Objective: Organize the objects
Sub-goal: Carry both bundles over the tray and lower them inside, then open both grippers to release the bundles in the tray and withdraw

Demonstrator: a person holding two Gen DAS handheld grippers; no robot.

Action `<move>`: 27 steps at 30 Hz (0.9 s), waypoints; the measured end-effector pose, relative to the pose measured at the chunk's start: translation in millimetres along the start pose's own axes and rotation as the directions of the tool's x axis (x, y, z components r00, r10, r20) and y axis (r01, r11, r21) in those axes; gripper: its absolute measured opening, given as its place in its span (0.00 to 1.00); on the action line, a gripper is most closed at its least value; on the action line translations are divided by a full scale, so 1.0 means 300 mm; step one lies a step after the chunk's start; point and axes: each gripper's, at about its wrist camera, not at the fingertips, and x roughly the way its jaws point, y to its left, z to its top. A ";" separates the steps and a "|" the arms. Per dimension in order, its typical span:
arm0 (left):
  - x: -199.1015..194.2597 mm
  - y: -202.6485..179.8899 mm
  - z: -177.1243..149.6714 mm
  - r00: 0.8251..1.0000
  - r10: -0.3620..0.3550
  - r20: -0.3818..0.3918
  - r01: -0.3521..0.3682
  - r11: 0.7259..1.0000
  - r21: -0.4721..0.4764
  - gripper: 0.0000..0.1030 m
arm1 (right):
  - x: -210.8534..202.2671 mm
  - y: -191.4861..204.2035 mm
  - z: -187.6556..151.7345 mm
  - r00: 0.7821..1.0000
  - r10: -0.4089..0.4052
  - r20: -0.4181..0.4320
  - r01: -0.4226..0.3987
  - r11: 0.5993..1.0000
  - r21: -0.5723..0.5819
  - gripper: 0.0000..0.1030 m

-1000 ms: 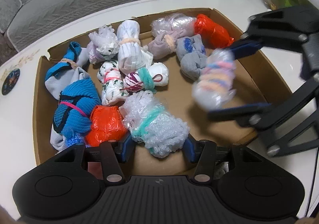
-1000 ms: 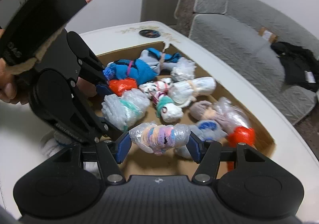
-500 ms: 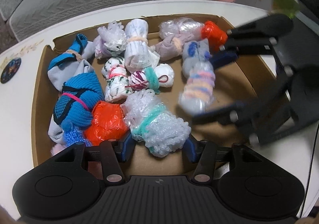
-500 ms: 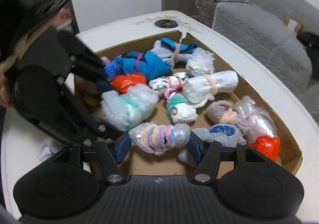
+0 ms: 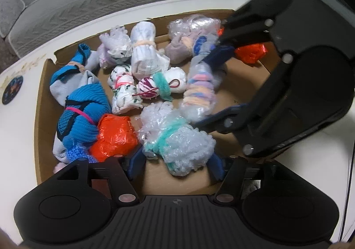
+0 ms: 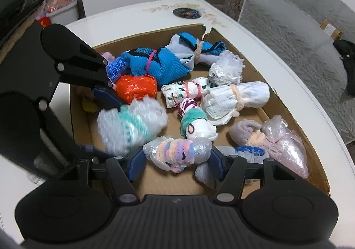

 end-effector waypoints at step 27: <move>-0.072 -0.010 -0.031 0.999 0.007 0.049 -0.004 0.998 -0.063 0.81 | -0.056 0.039 0.031 0.999 -0.037 0.010 0.037 0.999 -0.012 0.64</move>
